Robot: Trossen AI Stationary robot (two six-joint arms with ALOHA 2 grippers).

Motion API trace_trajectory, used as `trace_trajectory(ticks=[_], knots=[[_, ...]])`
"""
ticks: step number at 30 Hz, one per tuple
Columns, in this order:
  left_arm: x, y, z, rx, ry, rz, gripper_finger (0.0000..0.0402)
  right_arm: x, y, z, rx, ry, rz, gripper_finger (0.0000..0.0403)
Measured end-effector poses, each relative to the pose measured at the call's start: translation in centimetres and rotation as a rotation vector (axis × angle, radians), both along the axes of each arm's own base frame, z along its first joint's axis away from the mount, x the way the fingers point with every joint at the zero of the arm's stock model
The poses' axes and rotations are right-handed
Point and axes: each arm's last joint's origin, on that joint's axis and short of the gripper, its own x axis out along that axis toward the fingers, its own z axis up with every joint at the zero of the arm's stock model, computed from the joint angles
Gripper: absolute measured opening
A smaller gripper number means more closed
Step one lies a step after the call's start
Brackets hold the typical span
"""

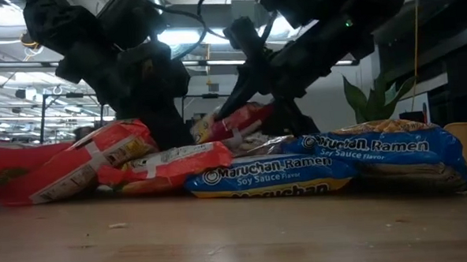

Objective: Sort Maruchan noodles
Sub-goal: Put the red noodle pack into the blue bin

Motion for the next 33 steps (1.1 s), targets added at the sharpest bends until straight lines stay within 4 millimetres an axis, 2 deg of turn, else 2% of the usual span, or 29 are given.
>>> trace_trajectory(ticks=[1,4,9,13,18,21,25,29,33], knots=[[0.0,0.0,0.2,-0.018,-0.005,-0.011,0.0108,0.1,0.0,0.1,-0.001,-0.002,0.001,0.0093],[0.1,-0.2,0.7,-0.071,-0.004,-0.038,0.0108,0.3,0.1,0.4,0.006,-0.001,0.026,0.0091],[-0.3,-0.5,3.0,-0.188,-0.071,-0.11,0.0108,0.3,0.2,1.2,0.011,0.007,0.036,0.0094],[-1.1,-0.5,5.6,-0.223,-0.144,-0.131,0.0108,-0.4,0.0,3.0,0.006,0.027,0.04,0.0113],[-2.6,-0.2,8.8,-0.219,-0.258,-0.081,0.0108,-2.1,0.0,6.0,-0.003,0.015,0.117,0.0098],[-3.5,0.0,10.3,-0.199,-0.323,-0.032,0.0108,-3.9,1.0,8.2,0.017,0.012,0.211,0.0092],[-4.4,0.4,11.8,-0.165,-0.392,0.041,0.0108,-7.3,3.1,10.6,0.021,0.067,0.305,0.0102],[-4.8,0.5,12.3,-0.148,-0.416,0.079,0.0108,-11.5,4.9,12.2,0.033,0.185,0.375,0.0108],[-4.7,0.6,12.2,-0.138,-0.409,0.096,0.0108,-15.4,6.5,13.7,0.063,0.257,0.462,0.0098]])
